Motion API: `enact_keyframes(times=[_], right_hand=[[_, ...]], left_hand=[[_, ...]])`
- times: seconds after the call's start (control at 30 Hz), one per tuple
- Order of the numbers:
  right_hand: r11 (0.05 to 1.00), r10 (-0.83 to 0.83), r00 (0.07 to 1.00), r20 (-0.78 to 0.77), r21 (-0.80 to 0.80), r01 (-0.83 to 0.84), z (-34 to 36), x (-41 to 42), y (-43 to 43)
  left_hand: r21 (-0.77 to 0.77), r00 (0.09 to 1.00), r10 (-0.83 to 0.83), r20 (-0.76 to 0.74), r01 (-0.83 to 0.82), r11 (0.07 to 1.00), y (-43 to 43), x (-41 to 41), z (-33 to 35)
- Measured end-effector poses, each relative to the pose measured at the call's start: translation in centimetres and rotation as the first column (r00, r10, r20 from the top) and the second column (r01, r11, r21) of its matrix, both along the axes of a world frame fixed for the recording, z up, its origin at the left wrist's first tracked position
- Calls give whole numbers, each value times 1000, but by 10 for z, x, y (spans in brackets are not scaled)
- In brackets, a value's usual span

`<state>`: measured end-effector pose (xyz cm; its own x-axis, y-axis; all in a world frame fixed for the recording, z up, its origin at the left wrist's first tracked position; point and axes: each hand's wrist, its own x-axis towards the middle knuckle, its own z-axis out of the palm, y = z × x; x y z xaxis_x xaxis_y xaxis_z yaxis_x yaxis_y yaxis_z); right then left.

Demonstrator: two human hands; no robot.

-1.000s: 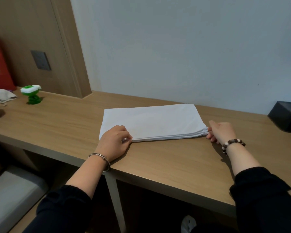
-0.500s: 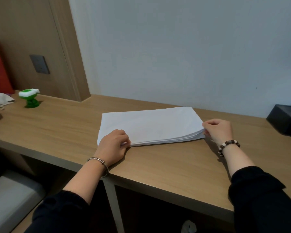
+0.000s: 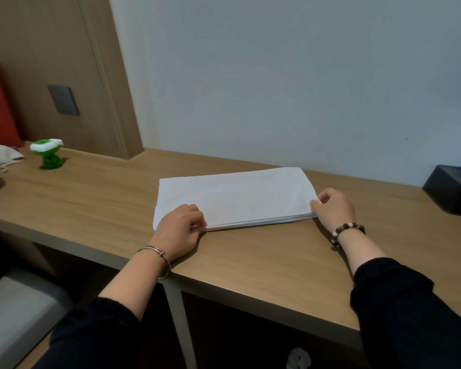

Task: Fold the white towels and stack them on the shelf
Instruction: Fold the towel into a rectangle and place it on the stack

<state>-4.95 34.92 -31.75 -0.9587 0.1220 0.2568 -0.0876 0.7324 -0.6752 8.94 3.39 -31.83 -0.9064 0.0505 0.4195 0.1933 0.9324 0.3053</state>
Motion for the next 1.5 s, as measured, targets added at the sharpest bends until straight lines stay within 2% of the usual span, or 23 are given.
enact_keyframes(times=[0.13, 0.23, 0.3, 0.37, 0.43, 0.57, 0.63, 0.7, 0.8, 0.9, 1.0, 1.07, 1.13, 1.37, 1.5], right_hand=[[966, -154, 982, 108, 225, 127, 2, 9, -17], [868, -156, 984, -91, 464, 180, 6, 15, -28], [842, 41, 972, -232, 531, 91, 9, 17, -35], [837, 272, 936, -225, 536, -114, 8, 20, -46], [803, 345, 931, -116, 551, -229, 3, 25, -59], [820, 244, 967, -70, 548, -167, 1, 23, -72], [854, 202, 978, -54, 499, -149, 0, 22, -73], [884, 163, 986, -27, 448, -134, 0, 21, -72], [827, 81, 997, 10, 558, -73, 3, 22, -71], [771, 54, 998, 35, 634, -64, 12, 23, -88], [744, 284, 958, 51, 618, -253, 16, 18, -120], [697, 412, 887, 207, 555, -453, 12, 14, -138], [641, 412, 843, 346, 548, -538, 3, 2, -140], [726, 168, 918, 359, 585, -361, 1, -48, -72], [752, 55, 941, 333, 606, -259, 2, -54, -65]], left_hand=[[-14, 1000, 19, -4, -19, 1000, 1, 1, 1], [-24, 998, 48, -28, -48, 999, 7, 0, 2], [-82, 998, 66, -24, -67, 994, 12, -2, 3], [-164, 994, 104, -24, -106, 981, 16, -5, 2], [-217, 984, 176, -17, -176, 960, 18, -10, 4], [-245, 949, 313, 47, -293, 924, 32, -31, 23], [-245, 933, 356, 47, -334, 910, 35, -40, 23], [-309, 912, 388, 129, -335, 890, 35, -43, 12], [-255, 866, 378, 327, -305, 918, 30, -44, -5], [-259, 863, 356, 359, -275, 926, 27, -46, -9], [-262, 853, 370, 369, -286, 922, 28, -47, -9], [-258, 845, 377, 379, -294, 920, 29, -47, -8], [-256, 845, 383, 374, -302, 918, 29, -48, -9], [-257, 853, 382, 357, -303, 918, 29, -48, -12], [-256, 859, 376, 348, -299, 919, 29, -47, -11]])
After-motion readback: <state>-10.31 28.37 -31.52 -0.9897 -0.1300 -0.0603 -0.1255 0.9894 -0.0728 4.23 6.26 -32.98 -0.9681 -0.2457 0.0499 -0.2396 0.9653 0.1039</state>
